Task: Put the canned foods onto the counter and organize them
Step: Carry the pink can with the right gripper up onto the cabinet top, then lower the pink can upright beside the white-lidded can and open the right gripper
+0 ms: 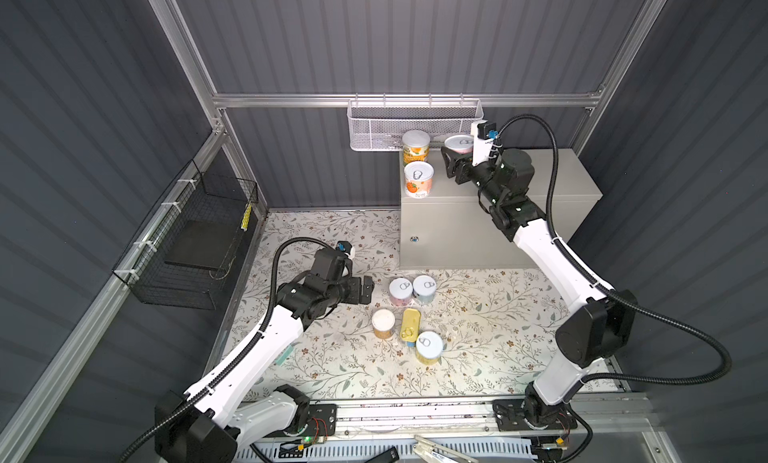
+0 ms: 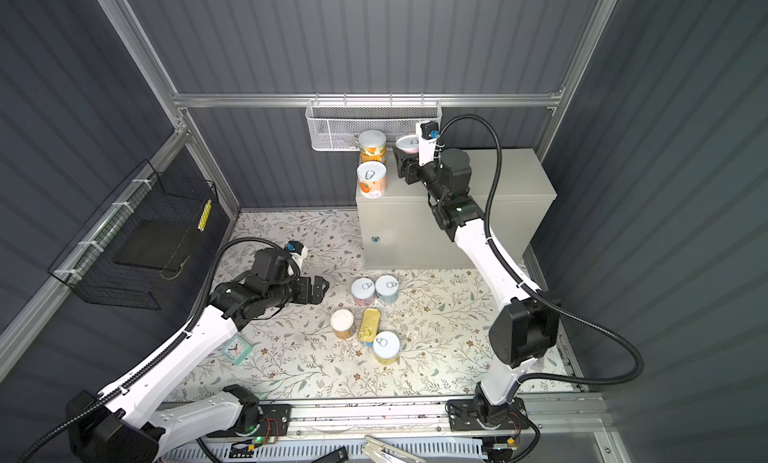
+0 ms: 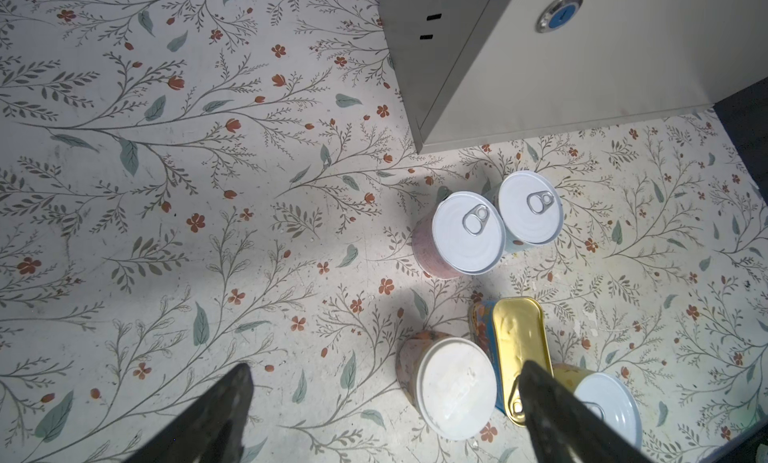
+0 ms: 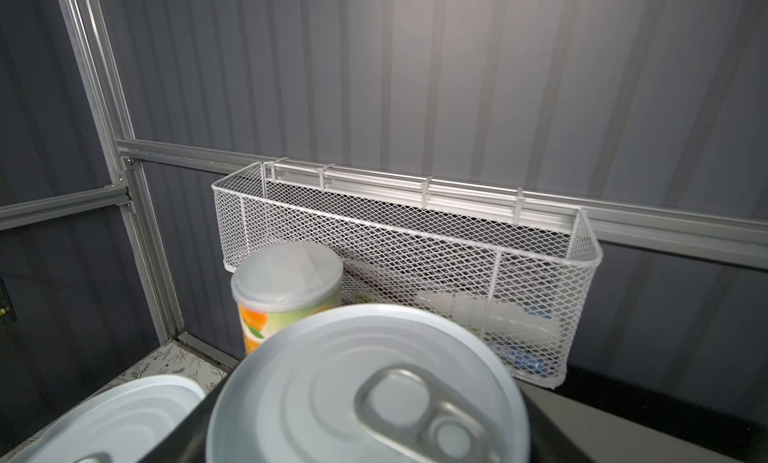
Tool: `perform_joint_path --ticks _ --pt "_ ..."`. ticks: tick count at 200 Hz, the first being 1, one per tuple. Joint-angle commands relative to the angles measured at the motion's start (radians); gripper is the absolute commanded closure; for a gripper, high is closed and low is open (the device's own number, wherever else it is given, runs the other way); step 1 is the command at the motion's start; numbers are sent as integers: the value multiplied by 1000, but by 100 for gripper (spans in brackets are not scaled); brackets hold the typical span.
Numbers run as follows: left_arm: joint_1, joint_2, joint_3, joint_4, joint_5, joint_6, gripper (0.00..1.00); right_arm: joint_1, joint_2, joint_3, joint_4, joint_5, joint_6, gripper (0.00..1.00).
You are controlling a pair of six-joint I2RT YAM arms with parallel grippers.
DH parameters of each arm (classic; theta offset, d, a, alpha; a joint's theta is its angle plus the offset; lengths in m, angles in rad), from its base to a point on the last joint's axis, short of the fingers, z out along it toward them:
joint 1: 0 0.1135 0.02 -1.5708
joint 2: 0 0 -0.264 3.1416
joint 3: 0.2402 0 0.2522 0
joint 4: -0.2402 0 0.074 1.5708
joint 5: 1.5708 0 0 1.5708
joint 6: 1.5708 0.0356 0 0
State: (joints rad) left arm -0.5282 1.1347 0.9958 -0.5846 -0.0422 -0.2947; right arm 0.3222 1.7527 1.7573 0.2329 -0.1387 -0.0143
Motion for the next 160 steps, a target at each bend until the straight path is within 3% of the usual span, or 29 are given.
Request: perform_joint_path --ticks 1,88,103,122,160 --pt "8 26 47 -5 -3 1 0 -27 42 84 142 -81 53 32" --pt "8 70 106 -34 5 -19 0 -74 206 216 153 -186 178 31" --pt "8 65 101 -35 7 -27 0 -74 232 252 134 -228 191 25" --pt "9 59 98 -45 10 -37 0 -74 252 277 118 -169 204 2" --pt "8 27 84 -58 25 -31 0 -78 213 236 118 -130 195 1"
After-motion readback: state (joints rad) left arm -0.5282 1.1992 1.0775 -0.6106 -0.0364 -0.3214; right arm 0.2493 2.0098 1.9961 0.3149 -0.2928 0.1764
